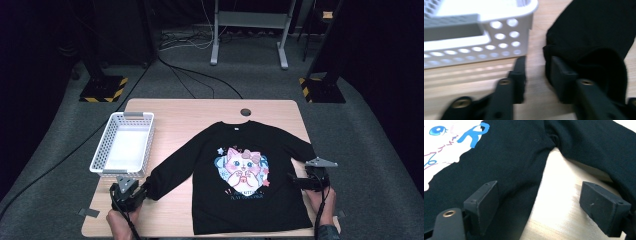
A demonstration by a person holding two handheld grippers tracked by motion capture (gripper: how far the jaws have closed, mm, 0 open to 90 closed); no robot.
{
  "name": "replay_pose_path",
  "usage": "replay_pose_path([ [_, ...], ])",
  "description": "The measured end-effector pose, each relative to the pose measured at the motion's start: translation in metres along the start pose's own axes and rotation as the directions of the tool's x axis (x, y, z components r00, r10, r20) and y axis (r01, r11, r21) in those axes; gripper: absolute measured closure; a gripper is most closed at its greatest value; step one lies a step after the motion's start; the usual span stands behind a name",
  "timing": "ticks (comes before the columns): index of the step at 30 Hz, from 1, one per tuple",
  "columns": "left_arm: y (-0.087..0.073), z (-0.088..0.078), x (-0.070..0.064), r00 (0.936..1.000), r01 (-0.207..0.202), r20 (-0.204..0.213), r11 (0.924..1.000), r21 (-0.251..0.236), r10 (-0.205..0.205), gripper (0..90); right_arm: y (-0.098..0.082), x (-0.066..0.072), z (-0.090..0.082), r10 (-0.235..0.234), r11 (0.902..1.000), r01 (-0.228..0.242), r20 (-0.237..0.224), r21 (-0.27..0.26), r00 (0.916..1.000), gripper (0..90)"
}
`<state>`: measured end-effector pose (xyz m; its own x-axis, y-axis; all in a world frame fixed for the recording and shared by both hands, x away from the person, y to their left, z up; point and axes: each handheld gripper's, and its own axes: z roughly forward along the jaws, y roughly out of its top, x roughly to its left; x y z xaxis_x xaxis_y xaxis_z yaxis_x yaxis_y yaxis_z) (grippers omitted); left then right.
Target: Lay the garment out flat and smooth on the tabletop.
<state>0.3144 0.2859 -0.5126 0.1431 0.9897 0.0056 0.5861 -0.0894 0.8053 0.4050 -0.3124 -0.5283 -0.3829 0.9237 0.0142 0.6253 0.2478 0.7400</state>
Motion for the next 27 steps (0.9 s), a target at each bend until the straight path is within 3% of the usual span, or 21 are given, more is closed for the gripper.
replay_pose_path([
  [4,0.005,-0.018,-0.013,0.9990,-0.041,-0.018,0.9961,-0.078,0.040,39.3,0.000,0.000,0.000,0.000,1.0000,0.000,0.000,0.000,1.0000,15.2],
  [8,0.014,-0.018,-0.040,0.9926,-0.120,0.000,0.9870,-0.106,0.121,26.6,0.000,0.000,0.000,0.000,1.0000,0.000,0.001,0.000,1.0000,15.2],
  [11,0.017,-0.012,-0.061,0.9846,-0.175,-0.012,0.9773,-0.119,0.175,19.7,0.000,0.000,0.000,0.000,1.0000,0.000,0.001,0.000,1.0000,15.2],
  [13,0.016,-0.008,-0.073,0.9728,-0.231,-0.039,0.9680,-0.097,0.228,19.4,0.000,0.000,0.000,0.000,1.0000,0.000,0.001,0.000,1.0000,15.2],
  [15,0.015,0.004,-0.076,0.9651,-0.252,-0.084,0.9669,-0.040,0.248,20.7,0.000,0.000,0.000,0.000,1.0000,0.000,0.001,0.000,1.0000,15.2],
  [18,0.010,0.019,-0.059,0.9690,-0.202,-0.140,0.9791,0.026,0.203,23.5,0.000,0.000,0.000,0.000,1.0000,0.000,0.001,0.000,1.0000,15.2],
  [21,-0.001,0.021,-0.029,0.9731,-0.132,-0.180,0.9884,0.076,0.144,23.9,0.000,0.000,0.000,0.000,1.0000,0.000,0.000,0.001,1.0000,15.2],
  [24,-0.010,0.016,-0.001,0.9831,-0.039,-0.175,0.9961,0.079,0.053,20.4,-0.001,0.000,-0.001,-0.002,1.0000,0.002,0.002,0.006,1.0000,15.0],
  [27,-0.015,0.012,0.015,0.9880,0.016,-0.154,0.9970,0.076,-0.004,15.7,-0.003,-0.001,-0.005,0.003,0.9999,-0.003,0.008,0.011,1.0000,14.3],
])
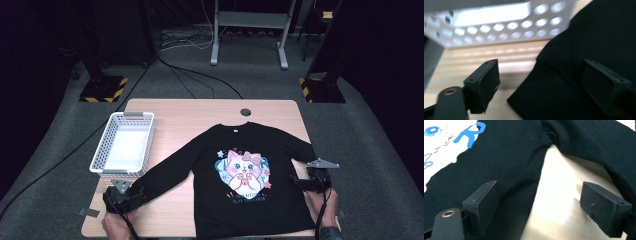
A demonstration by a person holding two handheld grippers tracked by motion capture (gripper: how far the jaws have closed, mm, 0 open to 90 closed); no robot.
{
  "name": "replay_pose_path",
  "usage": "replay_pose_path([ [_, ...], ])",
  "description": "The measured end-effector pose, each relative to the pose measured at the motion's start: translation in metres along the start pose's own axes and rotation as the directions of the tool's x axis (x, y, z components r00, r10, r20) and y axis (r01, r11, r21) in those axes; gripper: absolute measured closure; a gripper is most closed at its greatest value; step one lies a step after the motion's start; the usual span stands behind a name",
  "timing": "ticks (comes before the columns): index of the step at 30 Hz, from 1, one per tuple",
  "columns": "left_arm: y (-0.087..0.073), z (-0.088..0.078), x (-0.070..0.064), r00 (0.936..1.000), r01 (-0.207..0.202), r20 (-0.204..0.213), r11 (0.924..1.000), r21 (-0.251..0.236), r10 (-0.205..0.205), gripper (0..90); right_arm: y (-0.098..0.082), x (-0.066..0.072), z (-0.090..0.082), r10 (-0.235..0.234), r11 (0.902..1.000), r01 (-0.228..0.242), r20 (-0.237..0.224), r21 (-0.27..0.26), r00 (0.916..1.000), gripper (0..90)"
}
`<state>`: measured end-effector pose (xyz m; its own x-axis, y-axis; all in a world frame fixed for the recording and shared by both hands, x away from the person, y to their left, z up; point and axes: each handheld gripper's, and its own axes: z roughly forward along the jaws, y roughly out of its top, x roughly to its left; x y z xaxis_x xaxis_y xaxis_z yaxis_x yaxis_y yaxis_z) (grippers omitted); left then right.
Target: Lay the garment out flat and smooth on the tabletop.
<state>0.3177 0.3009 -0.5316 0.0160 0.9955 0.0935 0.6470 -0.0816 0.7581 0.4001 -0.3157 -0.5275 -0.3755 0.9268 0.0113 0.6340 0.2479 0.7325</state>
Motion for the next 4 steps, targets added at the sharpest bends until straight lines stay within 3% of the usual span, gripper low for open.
replay_pose_path([
  [1,0.000,0.000,0.000,1.0000,0.000,0.000,1.0000,0.000,0.000,14.7,0.000,0.000,0.000,0.000,1.0000,0.000,0.000,0.000,1.0000,13.5],
  [2,-0.004,-0.001,0.015,0.9969,0.061,0.050,0.9981,-0.013,-0.060,14.7,0.000,0.000,0.000,0.000,1.0000,0.000,0.000,0.000,1.0000,13.5],
  [4,-0.005,-0.002,0.022,0.9949,0.086,0.055,0.9961,-0.020,-0.085,9.8,-0.006,-0.001,-0.009,-0.005,0.9988,0.004,-0.009,-0.048,0.9999,11.2],
])
